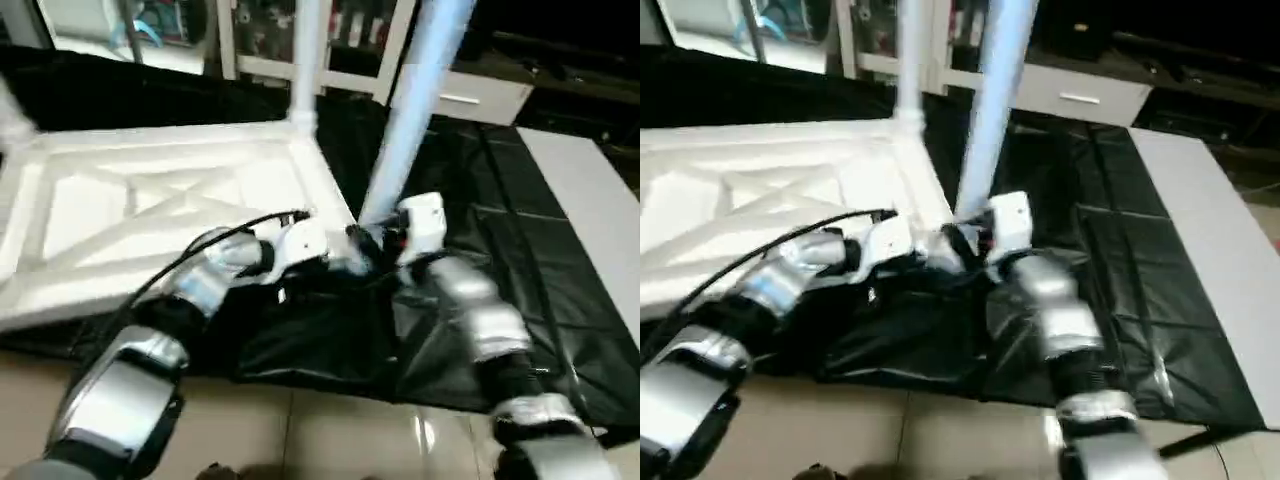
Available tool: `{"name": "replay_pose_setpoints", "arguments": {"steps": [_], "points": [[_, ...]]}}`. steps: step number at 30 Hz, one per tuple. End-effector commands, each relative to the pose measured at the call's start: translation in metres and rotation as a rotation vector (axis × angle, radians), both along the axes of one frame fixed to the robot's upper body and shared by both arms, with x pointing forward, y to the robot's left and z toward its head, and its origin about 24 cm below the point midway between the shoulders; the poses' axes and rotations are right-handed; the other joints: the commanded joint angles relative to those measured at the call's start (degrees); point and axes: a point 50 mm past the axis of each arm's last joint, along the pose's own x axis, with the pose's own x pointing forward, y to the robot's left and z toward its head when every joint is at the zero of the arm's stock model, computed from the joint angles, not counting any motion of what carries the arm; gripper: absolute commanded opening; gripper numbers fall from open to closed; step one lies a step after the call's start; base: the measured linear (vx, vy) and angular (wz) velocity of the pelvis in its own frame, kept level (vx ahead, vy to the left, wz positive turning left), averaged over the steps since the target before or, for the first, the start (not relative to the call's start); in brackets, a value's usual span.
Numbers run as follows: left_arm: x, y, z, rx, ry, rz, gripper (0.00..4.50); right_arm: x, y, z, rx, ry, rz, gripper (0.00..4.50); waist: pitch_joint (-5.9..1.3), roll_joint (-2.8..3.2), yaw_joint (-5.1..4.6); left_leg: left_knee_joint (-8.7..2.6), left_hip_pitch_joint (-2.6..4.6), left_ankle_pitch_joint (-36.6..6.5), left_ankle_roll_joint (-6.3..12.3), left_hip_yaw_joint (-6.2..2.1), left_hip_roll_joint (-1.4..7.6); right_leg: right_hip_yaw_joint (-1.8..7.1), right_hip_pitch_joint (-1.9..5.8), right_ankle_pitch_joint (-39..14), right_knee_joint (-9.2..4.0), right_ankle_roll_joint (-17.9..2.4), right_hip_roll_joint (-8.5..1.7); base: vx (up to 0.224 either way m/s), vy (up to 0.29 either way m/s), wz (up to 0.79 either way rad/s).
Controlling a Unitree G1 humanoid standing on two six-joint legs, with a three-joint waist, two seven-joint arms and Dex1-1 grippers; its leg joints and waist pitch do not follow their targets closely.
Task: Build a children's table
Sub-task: Rotate leg to tighten
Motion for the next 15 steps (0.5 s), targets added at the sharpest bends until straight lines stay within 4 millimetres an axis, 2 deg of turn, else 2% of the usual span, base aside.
{"name": "replay_pose_setpoints", "arguments": {"steps": [1, 2, 3, 4, 7, 8, 12, 15], "points": [[-0.025, 0.001, -0.026, 0.031, 0.183, -0.159, 0.00, -0.012, -0.022, 0.010, -0.073, -0.035, 0.196, 4.29, -3.57, 0.63, -0.13, -3.40, 1.03, -7.6, 2.89, 0.30, 0.93, 2.51, 2.90, 0.7, -3.76, -12.9, -4.04, 0.000, 0.000, 0.00], [-0.025, 0.001, -0.026, 0.031, 0.183, -0.159, 0.00, -0.012, -0.022, 0.010, -0.073, -0.035, 0.196, 4.29, -3.33, 0.38, 0.20, -3.35, 1.12, -7.7, 3.34, 0.38, 1.14, 2.58, 2.95, 1.4, -3.83, -12.8, -3.96, 0.000, 0.000, 0.00], [-0.030, 0.004, -0.027, 0.037, 0.223, -0.197, 0.00, -0.021, -0.029, 0.010, -0.119, -0.029, 0.303, 4.40, -3.21, 0.39, 0.23, -3.32, 1.07, -8.7, 3.45, 0.49, 1.06, 2.58, 2.79, 0.8, -3.88, -13.0, -3.98, 0.000, 0.000, 0.00], [-0.034, 0.006, -0.028, 0.041, 0.250, -0.228, 0.00, -0.031, -0.035, 0.008, -0.157, -0.005, 0.410, 4.40, -3.30, 0.46, 0.38, -3.40, 0.99, -9.3, 3.53, 0.39, 1.13, 2.55, 2.97, -0.1, -3.87, -12.6, -4.05, 0.000, 0.000, 0.00], [-0.038, 0.008, -0.028, 0.045, 0.282, -0.262, 0.00, -0.043, -0.044, 0.006, -0.211, 0.027, 0.529, 4.40, -3.25, 0.38, 0.72, -3.36, 0.95, -9.9, 3.62, 0.40, 1.14, 2.54, 2.92, -1.9, -4.13, -12.5, -4.15, 0.000, 0.000, 0.00], [-0.039, 0.008, -0.027, 0.047, 0.294, -0.277, 0.00, -0.046, -0.046, 0.005, -0.228, 0.035, 0.567, 4.40, -3.16, 0.20, 0.62, -3.48, 0.78, -11.2, 3.20, 0.33, 1.12, 2.50, 2.86, -5.0, -4.41, -12.2, -4.28, 0.000, 0.000, 0.00], [-0.042, 0.009, -0.026, 0.050, 0.306, -0.304, 0.00, -0.048, -0.045, 0.005, -0.238, 0.042, 0.615, 4.40, -3.01, 0.17, 0.49, -3.58, 0.99, -13.7, 2.33, 0.25, 1.18, 2.56, 2.38, -11.8, -5.07, -11.3, -4.42, 0.000, 0.000, 0.00], [-0.044, 0.008, -0.024, 0.056, 0.309, -0.320, 0.00, -0.049, -0.040, 0.004, -0.241, 0.041, 0.656, 4.40, -3.14, 0.14, 0.59, -3.61, 1.01, -12.8, 2.15, 0.19, 1.33, 2.53, 2.35, -11.0, -4.85, -11.3, -4.35, 0.000, 0.000, 0.00]]}}
